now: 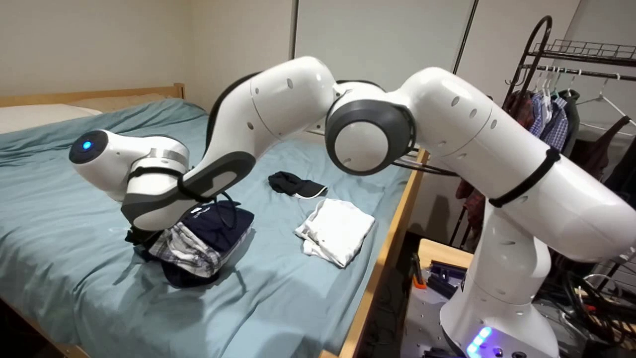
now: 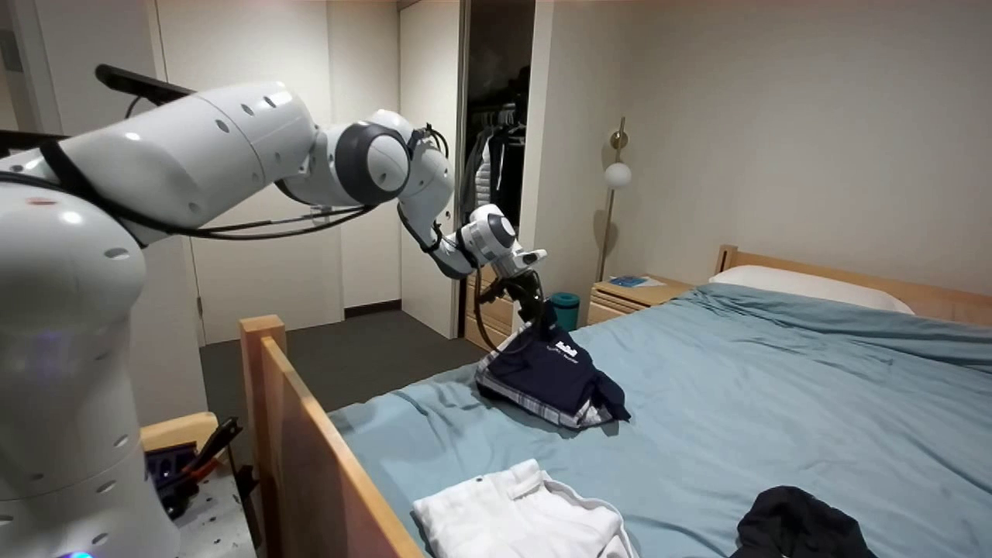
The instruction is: Pick the shirts on the bottom left side of the bed and place them on top of the blue shirt
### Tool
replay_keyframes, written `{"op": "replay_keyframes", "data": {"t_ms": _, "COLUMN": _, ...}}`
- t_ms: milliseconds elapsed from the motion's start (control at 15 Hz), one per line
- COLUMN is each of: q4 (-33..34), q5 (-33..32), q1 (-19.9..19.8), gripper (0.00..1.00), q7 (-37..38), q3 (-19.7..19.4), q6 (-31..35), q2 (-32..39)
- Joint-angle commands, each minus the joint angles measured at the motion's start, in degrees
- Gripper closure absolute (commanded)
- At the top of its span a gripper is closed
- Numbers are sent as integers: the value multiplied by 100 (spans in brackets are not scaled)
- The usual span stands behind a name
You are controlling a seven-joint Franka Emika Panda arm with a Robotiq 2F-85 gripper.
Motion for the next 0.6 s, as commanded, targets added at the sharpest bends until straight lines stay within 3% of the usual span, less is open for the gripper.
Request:
{"op": "replay_keyframes", "data": {"t_ms": 0, "q4": 888, "q5": 664, "q1": -197, "gripper": 37, "q7": -853, "q3": 182, "q6": 23, "q2": 799}}
{"op": "replay_keyframes", "data": {"t_ms": 333, "q4": 1379, "q5": 1438, "q1": -166, "gripper": 5, "q7": -1262, "q3": 85, "q6": -91, "q2": 1131}}
{"op": "replay_keyframes", "data": {"t_ms": 533, "q4": 1397, "q5": 1437, "q1": -263, "gripper": 0, "q7": -1758, "q3": 381, "q6": 27, "q2": 1031}}
